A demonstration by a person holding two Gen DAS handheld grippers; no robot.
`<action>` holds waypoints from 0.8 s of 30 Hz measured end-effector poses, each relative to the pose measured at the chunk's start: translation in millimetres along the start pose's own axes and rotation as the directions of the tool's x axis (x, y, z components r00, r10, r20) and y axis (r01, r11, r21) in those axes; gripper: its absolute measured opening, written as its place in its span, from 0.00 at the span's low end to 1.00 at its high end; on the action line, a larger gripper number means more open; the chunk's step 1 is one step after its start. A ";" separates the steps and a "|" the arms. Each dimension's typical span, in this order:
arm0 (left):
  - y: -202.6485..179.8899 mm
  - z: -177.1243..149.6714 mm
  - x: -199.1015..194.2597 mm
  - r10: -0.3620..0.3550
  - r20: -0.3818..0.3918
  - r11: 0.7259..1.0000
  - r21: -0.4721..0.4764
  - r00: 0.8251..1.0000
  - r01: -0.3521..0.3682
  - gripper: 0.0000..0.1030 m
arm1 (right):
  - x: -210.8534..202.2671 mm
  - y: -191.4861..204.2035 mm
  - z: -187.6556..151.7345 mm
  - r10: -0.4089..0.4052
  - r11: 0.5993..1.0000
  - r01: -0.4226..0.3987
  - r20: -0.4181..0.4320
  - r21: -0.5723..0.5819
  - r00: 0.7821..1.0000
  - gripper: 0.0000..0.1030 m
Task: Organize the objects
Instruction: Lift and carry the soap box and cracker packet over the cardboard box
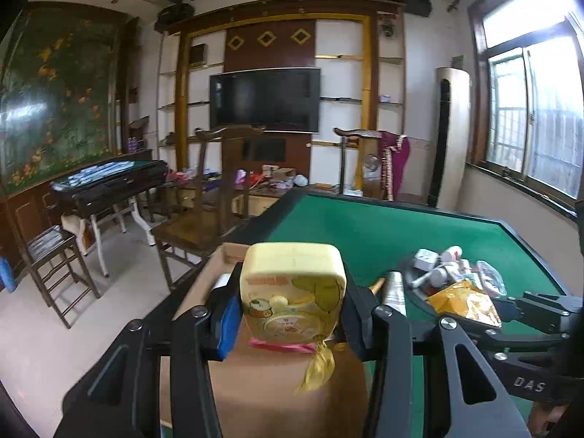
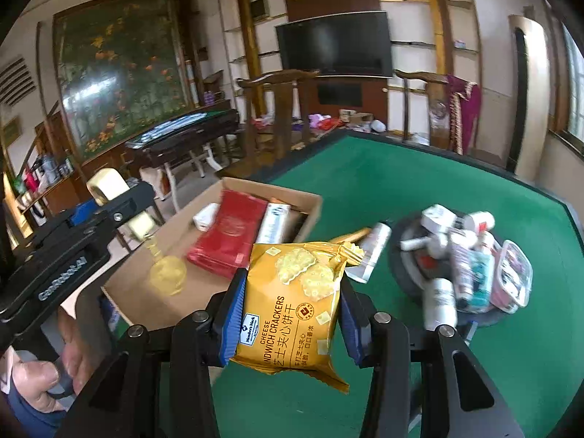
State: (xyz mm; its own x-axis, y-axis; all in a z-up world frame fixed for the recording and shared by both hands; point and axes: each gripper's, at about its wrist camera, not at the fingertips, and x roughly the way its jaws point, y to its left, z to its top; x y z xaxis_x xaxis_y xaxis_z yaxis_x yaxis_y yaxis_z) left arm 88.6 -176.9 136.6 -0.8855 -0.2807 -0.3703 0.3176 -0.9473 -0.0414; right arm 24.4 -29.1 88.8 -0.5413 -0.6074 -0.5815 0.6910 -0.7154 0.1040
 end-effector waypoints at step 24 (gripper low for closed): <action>81.1 -46.1 71.1 0.025 -0.306 0.994 -0.093 0.952 -0.057 0.45 | 120.7 75.4 -24.1 0.106 0.992 -0.122 -0.261 -0.044 0.959 0.49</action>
State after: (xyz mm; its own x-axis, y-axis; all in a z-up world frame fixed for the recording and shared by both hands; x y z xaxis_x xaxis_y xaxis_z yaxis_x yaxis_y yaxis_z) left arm 67.0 -266.6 64.2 -0.7307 -0.2439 -0.6377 0.3974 -0.9114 -0.1067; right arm 22.8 -148.0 6.9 -0.3208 -0.5686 -0.7575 0.7721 -0.6202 0.1386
